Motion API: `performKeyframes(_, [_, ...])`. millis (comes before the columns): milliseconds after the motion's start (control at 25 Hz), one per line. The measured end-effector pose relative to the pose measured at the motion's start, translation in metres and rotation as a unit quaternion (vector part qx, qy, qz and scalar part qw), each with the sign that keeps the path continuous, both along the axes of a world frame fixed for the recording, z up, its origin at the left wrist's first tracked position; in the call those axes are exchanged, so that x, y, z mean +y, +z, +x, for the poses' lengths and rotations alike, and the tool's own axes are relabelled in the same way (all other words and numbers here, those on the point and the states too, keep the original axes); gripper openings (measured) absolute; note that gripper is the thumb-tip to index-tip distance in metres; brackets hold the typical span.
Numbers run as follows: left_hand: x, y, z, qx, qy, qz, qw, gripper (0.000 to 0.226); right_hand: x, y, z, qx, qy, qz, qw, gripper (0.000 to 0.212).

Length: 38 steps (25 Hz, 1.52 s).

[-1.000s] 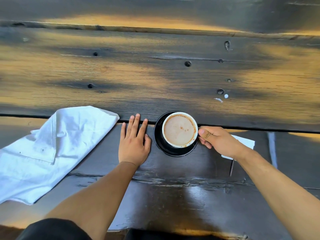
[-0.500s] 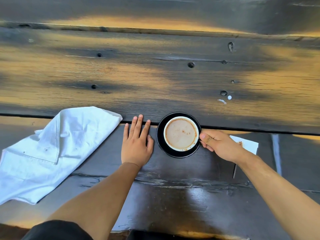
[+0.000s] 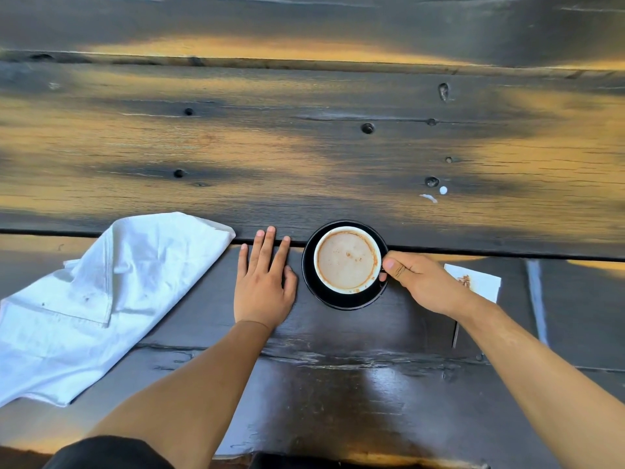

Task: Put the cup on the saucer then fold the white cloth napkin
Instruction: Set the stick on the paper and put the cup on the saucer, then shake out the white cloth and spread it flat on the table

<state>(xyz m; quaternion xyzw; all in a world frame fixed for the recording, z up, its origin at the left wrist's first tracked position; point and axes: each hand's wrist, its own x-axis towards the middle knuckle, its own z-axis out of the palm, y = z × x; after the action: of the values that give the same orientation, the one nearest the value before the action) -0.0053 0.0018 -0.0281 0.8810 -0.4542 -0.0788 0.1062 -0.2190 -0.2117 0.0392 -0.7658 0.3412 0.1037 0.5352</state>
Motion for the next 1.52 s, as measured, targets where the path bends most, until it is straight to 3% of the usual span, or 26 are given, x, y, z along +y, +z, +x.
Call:
performKeyframes(360, [0.000,0.000,0.000,-0.004,-0.002,-0.001,1.000,0.056,0.006,0.006,0.004,0.004,-0.042,0.022,0.999,0.027])
performKeyframes(480, [0.000,0.000,-0.001,-0.006,-0.002,0.000,1.000,0.056,0.015,0.005,0.000,-0.011,-0.120,0.041,0.992,0.023])
performKeyframes(600, [-0.001,0.002,0.000,-0.003,-0.001,0.022,1.000,0.057,0.031,-0.004,-0.007,-0.035,-0.223,-0.018,0.974,0.018])
performKeyframes(720, [-0.002,0.003,-0.003,-0.008,0.000,0.059,0.998,0.058,0.051,-0.017,-0.017,0.001,-0.277,-0.081,0.957,0.025])
performKeyframes(1040, [0.013,0.018,-0.020,0.058,0.013,0.078,0.995,0.065,0.106,-0.021,-0.036,0.092,-0.189,-0.226,0.951,0.021])
performKeyframes(1200, [0.062,0.033,-0.041,0.068,-0.037,0.116,0.990,0.060,0.145,-0.016,-0.053,0.127,-0.144,-0.292,0.937,0.015])
performKeyframes(1520, [0.163,0.079,-0.086,0.051,-0.071,0.208,0.974,0.038,0.226,0.005,-0.102,0.221,-0.106,-0.232,0.941,0.019])
